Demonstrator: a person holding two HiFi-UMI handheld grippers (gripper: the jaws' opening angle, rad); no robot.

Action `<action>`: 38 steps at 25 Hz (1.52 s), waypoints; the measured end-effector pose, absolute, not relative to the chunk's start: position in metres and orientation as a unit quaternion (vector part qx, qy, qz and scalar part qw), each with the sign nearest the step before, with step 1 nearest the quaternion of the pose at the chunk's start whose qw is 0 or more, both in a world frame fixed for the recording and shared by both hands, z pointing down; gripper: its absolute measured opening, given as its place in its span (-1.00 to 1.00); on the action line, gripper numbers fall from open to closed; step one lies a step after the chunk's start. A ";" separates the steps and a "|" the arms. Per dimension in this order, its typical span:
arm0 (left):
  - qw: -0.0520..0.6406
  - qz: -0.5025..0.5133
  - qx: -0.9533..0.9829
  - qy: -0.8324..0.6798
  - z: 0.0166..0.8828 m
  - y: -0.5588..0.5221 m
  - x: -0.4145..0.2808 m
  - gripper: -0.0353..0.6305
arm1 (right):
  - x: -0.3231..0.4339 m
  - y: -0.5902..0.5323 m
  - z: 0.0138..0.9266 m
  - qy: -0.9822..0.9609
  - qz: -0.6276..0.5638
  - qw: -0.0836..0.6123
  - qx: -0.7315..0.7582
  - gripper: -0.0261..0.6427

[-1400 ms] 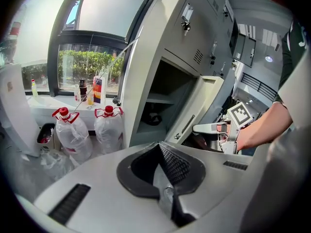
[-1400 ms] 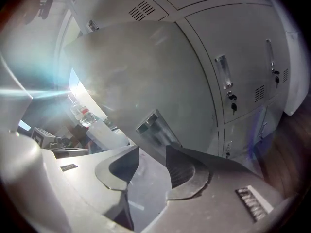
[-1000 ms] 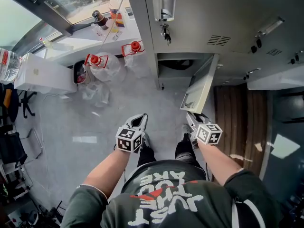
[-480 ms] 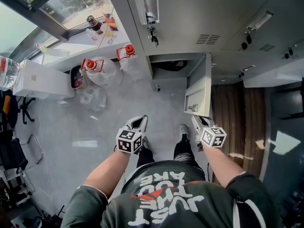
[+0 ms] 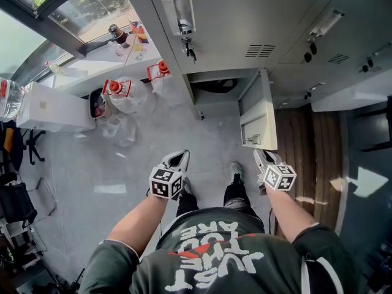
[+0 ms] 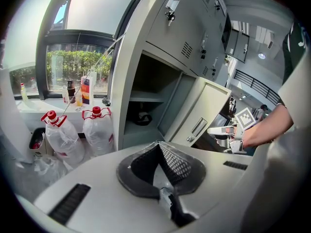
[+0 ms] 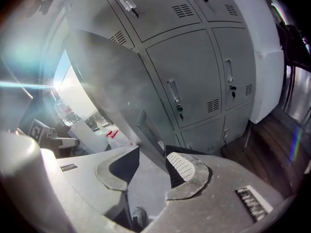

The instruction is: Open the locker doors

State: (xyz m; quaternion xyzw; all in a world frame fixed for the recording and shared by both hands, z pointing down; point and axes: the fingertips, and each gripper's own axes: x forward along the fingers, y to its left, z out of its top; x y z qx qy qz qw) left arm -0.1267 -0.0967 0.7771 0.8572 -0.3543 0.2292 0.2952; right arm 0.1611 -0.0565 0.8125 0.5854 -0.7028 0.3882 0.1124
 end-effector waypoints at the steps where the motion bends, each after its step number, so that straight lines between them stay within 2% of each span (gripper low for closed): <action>1: 0.294 0.229 0.857 -0.354 0.777 -0.097 -0.126 -0.88 | 0.164 -0.056 0.812 -0.702 0.387 0.114 0.587 -0.37; 14: 0.290 0.232 0.859 -0.351 0.775 -0.098 -0.122 -0.88 | 0.202 -0.053 0.811 -0.679 0.373 0.126 0.620 -0.46; 25: 0.286 0.227 0.860 -0.357 0.765 -0.097 -0.131 -0.88 | 0.201 -0.045 0.814 -0.664 0.386 0.139 0.625 -0.49; 30: 0.287 0.214 0.858 -0.368 0.753 -0.100 -0.144 -0.88 | 0.167 -0.033 0.803 -0.687 0.390 0.166 0.591 -0.49; 38: 0.268 0.178 0.865 -0.386 0.709 -0.115 -0.155 -0.88 | 0.097 -0.069 0.736 -0.771 0.341 0.142 0.519 -0.53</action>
